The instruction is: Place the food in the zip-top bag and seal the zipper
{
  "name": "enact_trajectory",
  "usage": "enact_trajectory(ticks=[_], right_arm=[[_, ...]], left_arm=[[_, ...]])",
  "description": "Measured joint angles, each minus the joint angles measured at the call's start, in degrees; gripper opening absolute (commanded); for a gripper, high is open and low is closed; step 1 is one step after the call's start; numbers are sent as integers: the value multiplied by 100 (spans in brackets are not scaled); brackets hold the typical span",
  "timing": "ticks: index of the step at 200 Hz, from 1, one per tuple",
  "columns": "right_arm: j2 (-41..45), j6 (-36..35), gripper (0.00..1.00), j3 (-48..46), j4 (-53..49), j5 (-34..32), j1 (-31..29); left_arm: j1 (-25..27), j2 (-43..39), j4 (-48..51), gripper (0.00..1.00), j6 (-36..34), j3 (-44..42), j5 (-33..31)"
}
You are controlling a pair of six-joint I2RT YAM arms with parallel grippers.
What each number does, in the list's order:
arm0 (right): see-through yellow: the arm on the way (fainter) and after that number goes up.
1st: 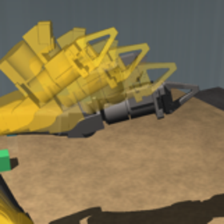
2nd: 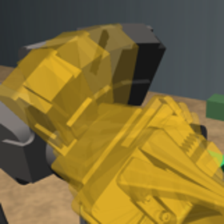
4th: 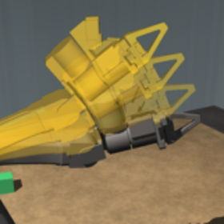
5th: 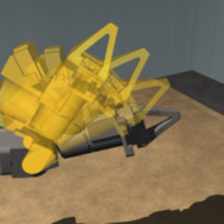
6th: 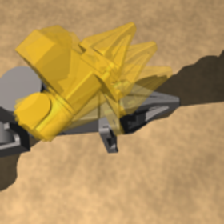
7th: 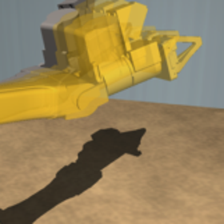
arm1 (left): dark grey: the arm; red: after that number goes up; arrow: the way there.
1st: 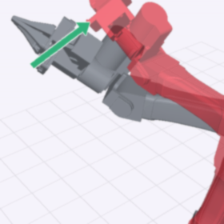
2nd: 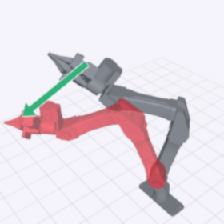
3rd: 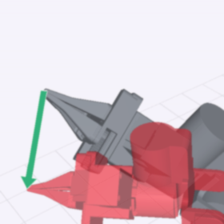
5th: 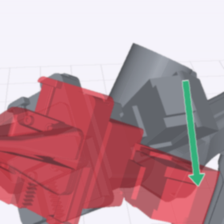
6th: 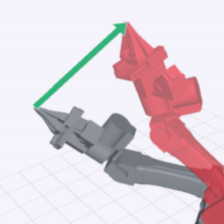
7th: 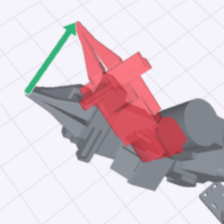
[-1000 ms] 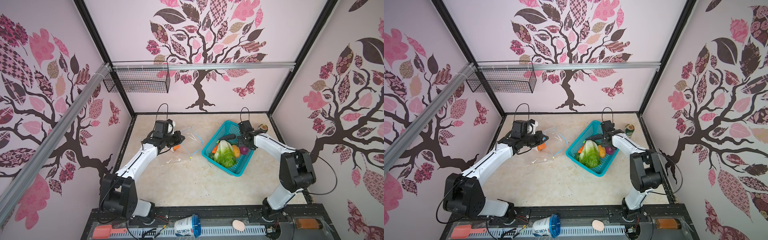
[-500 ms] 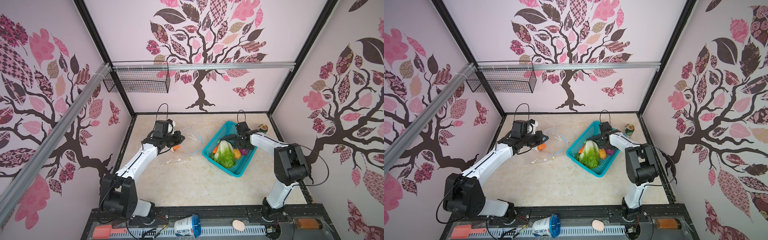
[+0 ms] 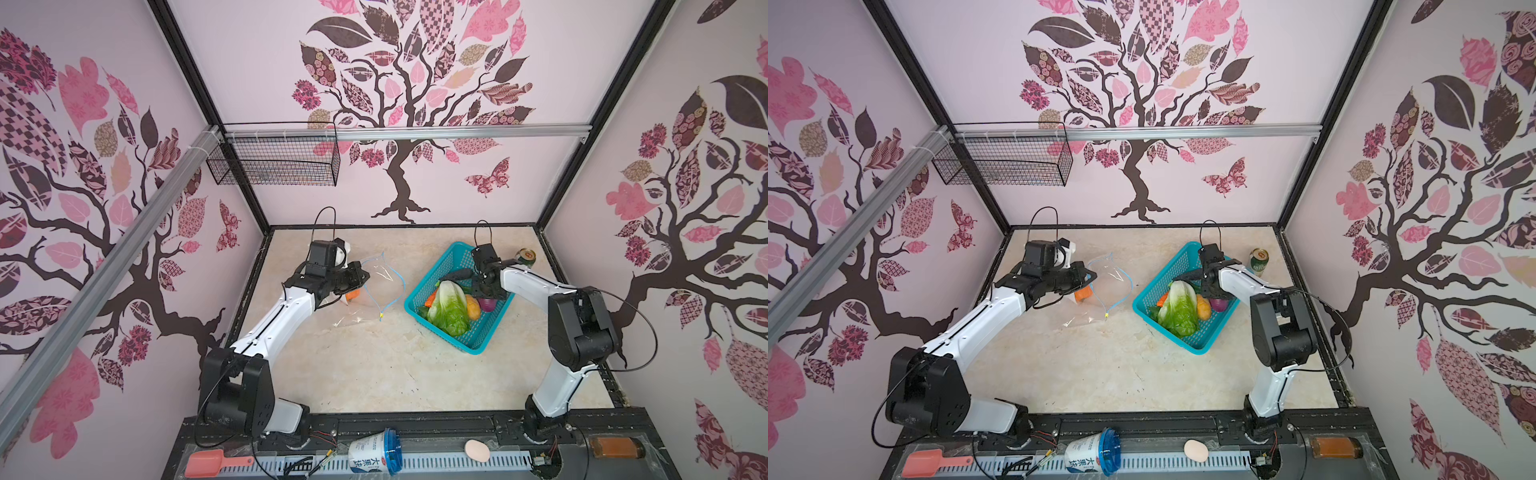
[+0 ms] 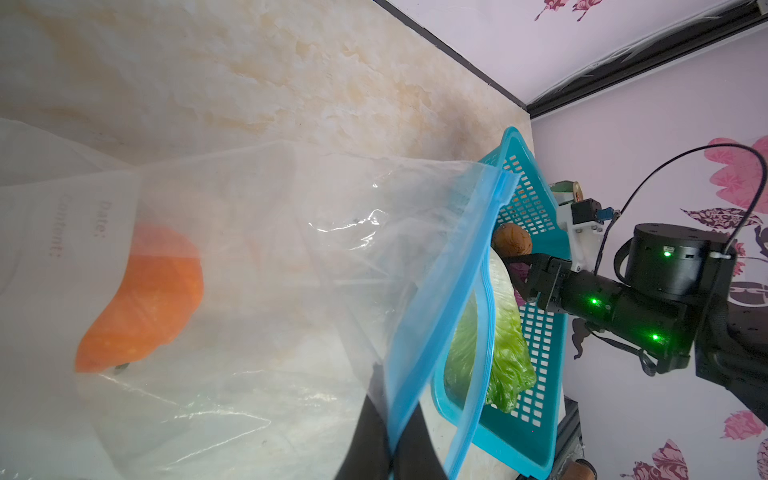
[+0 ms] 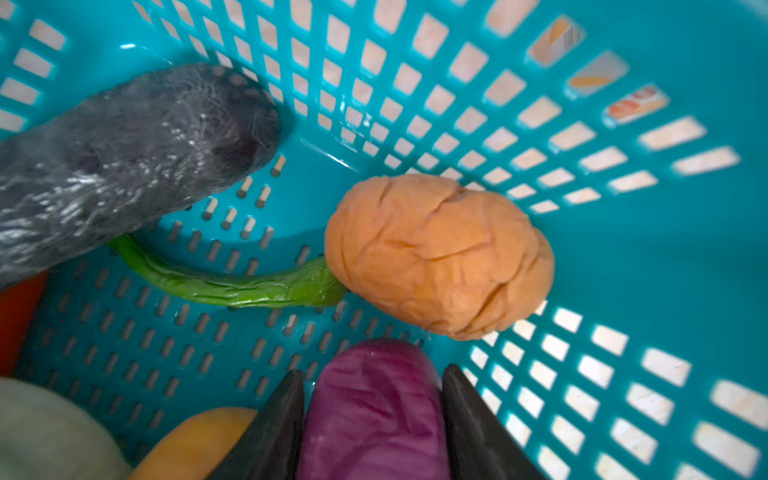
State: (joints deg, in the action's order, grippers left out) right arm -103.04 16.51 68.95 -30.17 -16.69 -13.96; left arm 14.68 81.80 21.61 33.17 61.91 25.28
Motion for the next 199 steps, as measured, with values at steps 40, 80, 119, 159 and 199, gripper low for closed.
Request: enact_trajectory(ticks=[40,80,119,159,199], right_arm=[[48,-2,44,0,2,7,0],[424,-24,43,0,-4,155,0],[1040,-48,42,2,44,444,0],[1515,-72,42,2,337,1043,0],[1663,-42,42,-188,765,1880,0]], left_arm=[[0,0,0,0,0,0,-17],[0,0,0,0,-2,0,-20],[0,0,0,0,0,2,-35],[0,-2,0,0,0,0,-37],[0,-2,0,0,0,2,-37]])
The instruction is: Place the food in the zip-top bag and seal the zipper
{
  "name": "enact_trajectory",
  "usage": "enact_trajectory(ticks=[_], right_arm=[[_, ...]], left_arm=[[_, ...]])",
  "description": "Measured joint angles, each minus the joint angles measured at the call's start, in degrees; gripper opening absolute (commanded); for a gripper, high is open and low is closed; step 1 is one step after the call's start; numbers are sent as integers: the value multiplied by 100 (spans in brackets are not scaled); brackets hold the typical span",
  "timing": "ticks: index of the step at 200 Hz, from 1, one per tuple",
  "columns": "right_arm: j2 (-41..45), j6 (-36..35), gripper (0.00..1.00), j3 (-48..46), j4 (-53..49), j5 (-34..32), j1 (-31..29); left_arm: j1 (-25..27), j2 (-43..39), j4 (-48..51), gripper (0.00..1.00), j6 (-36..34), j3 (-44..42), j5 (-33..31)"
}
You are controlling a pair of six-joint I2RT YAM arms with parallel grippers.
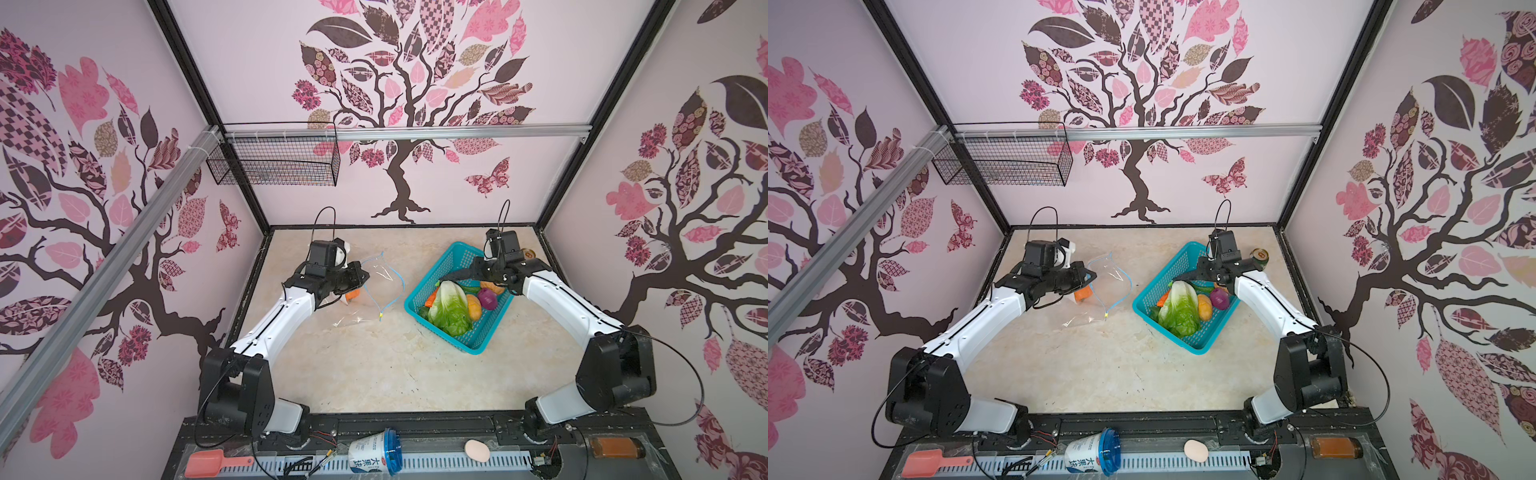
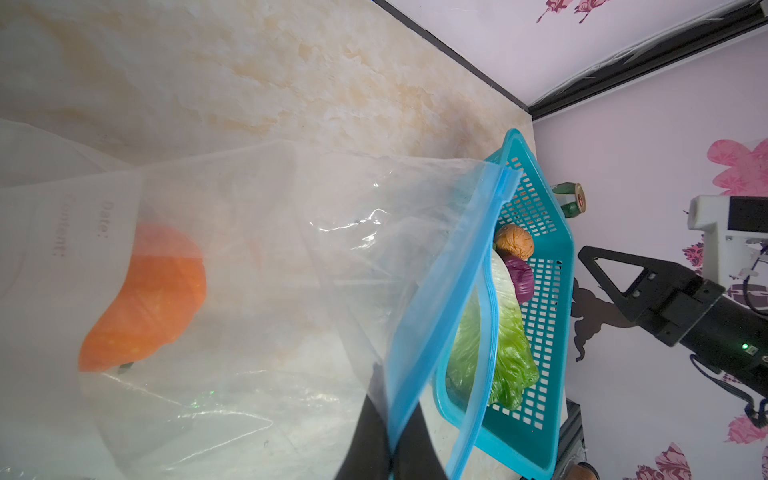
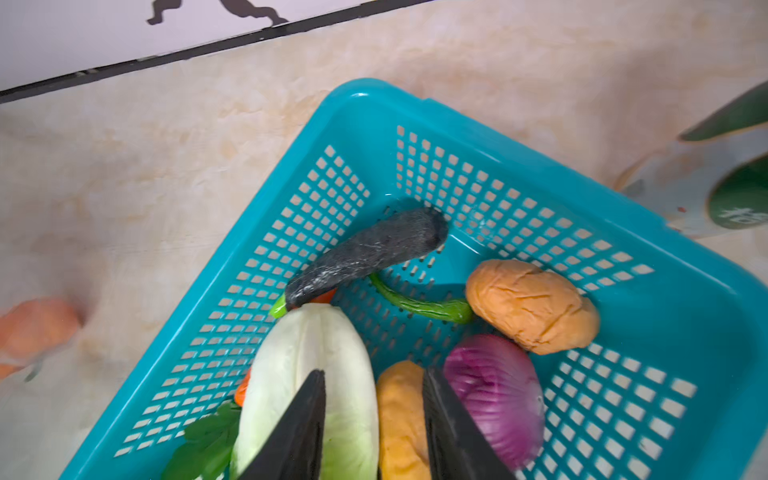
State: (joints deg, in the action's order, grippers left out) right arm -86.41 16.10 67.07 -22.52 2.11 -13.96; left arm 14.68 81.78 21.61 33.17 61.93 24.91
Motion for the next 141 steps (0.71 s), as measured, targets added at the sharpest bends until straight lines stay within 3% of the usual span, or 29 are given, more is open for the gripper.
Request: enact_trajectory(ticks=[41,103,141], right_arm=[[0,48,42,-258,129,382,0],[-48,13,47,-208,-645,-1147,-7],[-227,-68,52,-208,-1027,-1593,-7]], left_arm=[[0,-31,0,0,0,-2,-7],[0,-33,0,0,0,-2,-22],[0,-33,0,0,-2,-2,-22]])
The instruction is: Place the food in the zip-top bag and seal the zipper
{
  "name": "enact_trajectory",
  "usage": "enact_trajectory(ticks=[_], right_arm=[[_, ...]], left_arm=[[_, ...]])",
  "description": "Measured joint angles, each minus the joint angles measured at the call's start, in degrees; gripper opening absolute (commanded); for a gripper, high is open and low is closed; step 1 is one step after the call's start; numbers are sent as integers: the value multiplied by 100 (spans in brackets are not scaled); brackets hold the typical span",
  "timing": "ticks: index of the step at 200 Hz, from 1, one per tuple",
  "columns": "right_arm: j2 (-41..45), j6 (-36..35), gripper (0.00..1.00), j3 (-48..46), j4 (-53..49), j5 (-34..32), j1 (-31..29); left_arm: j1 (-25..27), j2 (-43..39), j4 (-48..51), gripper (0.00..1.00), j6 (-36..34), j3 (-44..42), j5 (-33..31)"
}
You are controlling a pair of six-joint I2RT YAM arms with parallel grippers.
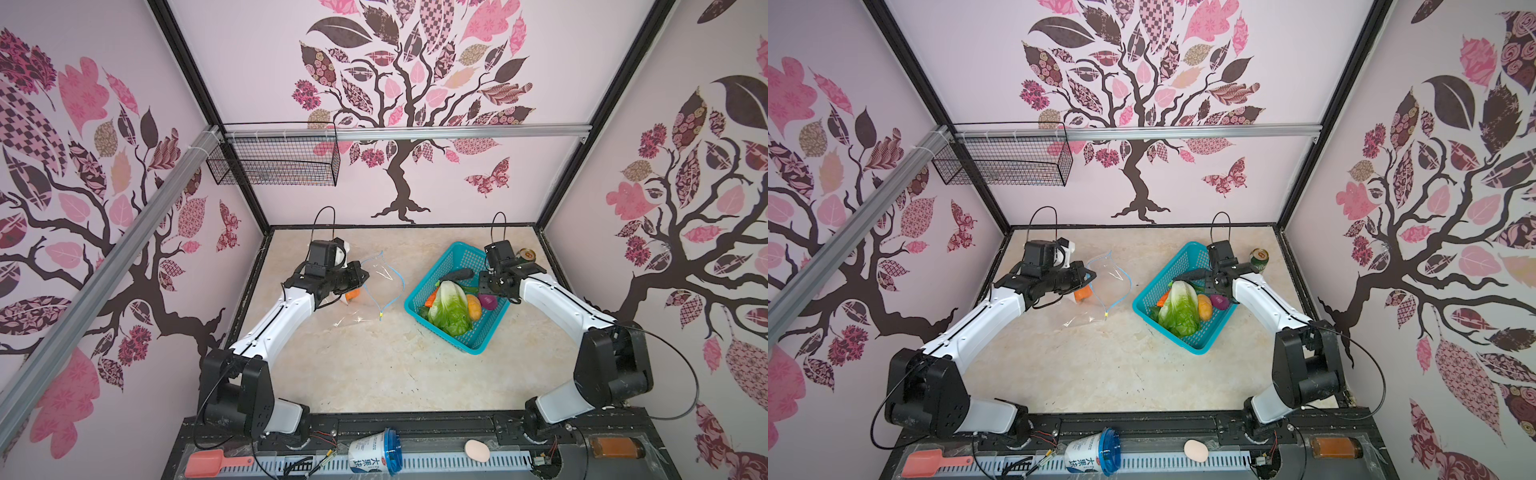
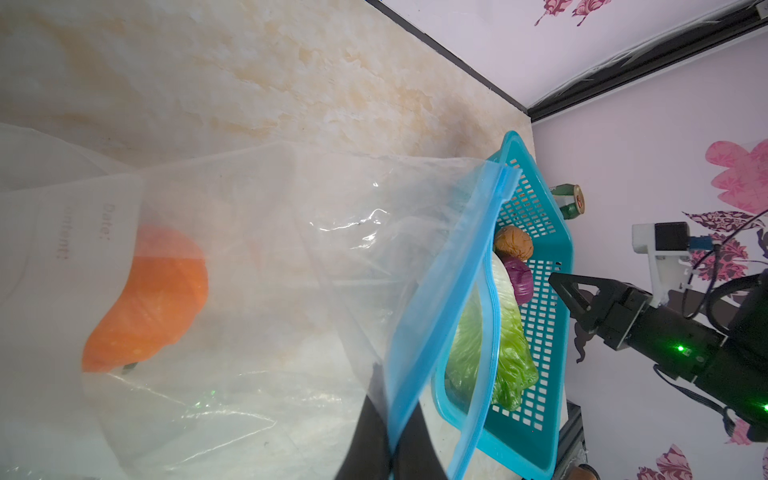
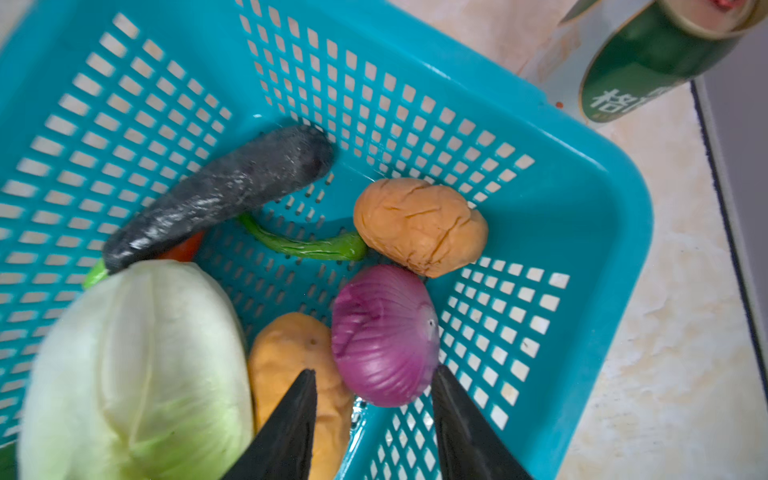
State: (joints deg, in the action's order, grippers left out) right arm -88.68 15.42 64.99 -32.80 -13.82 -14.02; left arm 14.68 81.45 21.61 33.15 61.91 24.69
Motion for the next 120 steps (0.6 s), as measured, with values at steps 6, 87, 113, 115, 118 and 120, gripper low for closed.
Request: enact_trajectory(ticks=[6,87,113,115,118,120], right_arm=[[-42,-17,54,0,-39,-24,0],[-855,-192,68,140,-221,-81,-9],[-1067,-195,68,260,-192,-205,-9],[-1078,-195,68,264,-188,-210,-9],[-1106,-195,68,271,-179,-225,-9],[-1123,-195,68,284,-181,-238,-9]], left_arm=[[0,0,0,0,0,0,0],[0,0,0,0,0,0,0],[0,0,0,0,-2,2,-2],[0,0,2,0,-2,0,-2],[0,0,0,0,-2,2,-2],[0,0,0,0,-2,2,-2]])
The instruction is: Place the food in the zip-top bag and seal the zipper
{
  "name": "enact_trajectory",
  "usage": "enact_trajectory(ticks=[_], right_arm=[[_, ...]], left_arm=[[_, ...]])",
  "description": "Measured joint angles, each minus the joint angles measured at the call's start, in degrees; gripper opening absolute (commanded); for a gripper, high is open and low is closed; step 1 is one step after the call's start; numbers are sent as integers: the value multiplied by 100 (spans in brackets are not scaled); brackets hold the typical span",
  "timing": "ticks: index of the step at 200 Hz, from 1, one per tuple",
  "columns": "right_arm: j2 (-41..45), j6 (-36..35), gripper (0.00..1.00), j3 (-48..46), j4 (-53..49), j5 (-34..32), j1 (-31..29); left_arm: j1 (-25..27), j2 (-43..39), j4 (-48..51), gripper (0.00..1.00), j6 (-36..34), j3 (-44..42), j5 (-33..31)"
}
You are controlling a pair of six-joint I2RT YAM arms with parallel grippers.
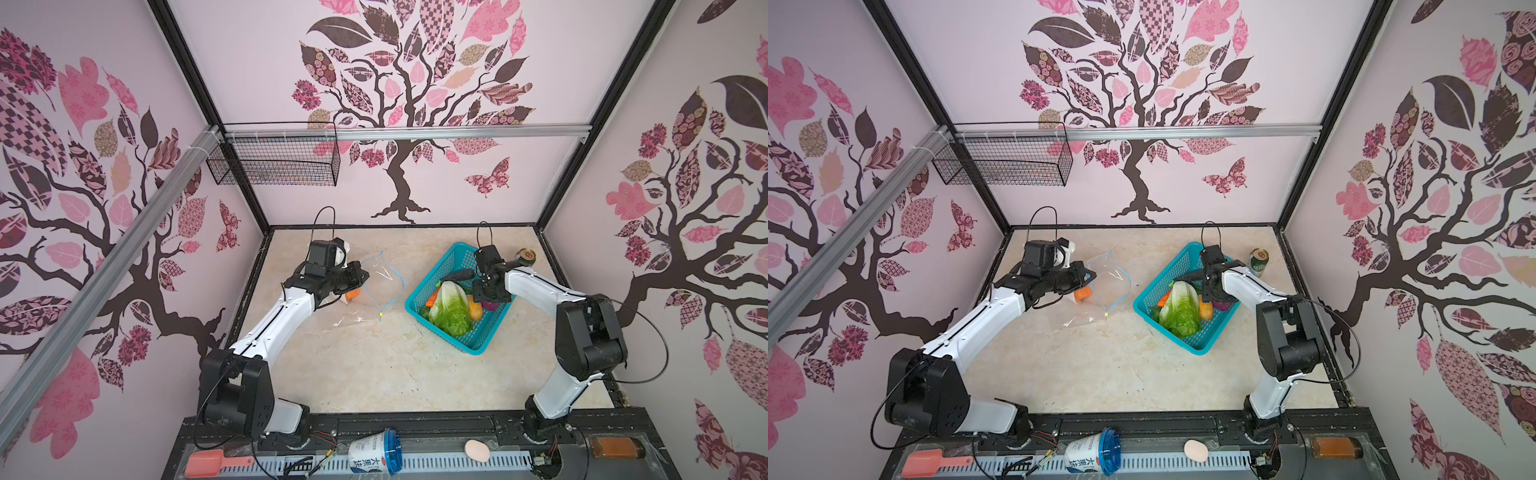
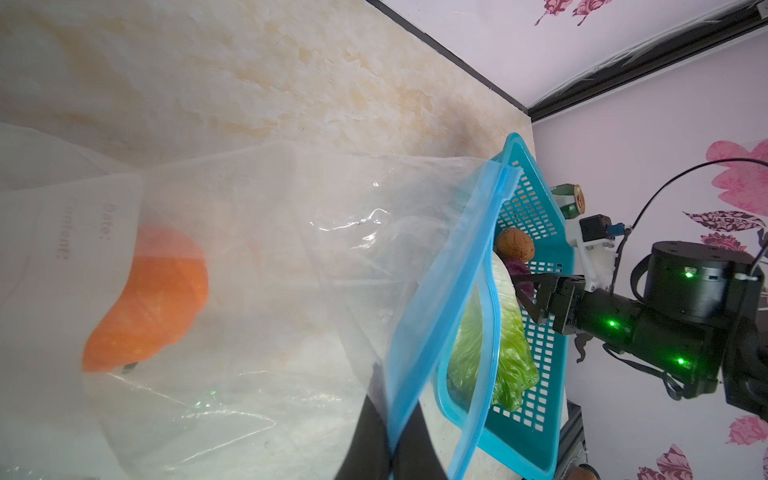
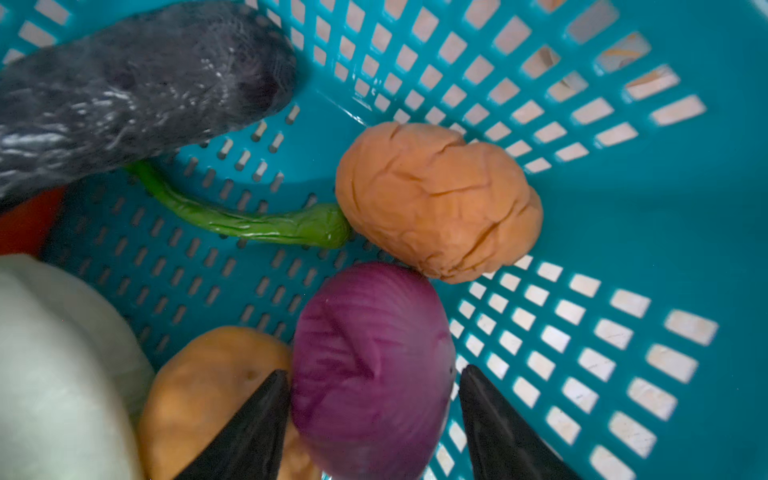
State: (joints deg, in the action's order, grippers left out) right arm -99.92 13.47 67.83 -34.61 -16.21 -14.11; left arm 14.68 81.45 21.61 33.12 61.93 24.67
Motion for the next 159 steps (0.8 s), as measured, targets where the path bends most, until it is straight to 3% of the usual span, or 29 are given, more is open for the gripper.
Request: enact_trajectory(ticks=[37,74,120,138,159], right_arm=[[-243,2,69,157,-94,-162,-11],[-466,4,77,306,-168,-306,-17],[-623,0,78,358,-315,-367,2],[-623,4,73,358,-321,-326,2],[-623,0,57,358,-343,-201,9]], left_arm=[[0,0,2,0,-2,0,0],[0,0,2,0,-2,0,0],[0,0,2,0,-2,0,0],[0,0,2,0,-4,-2,0],[-2,0,0,0,-4,0,0]])
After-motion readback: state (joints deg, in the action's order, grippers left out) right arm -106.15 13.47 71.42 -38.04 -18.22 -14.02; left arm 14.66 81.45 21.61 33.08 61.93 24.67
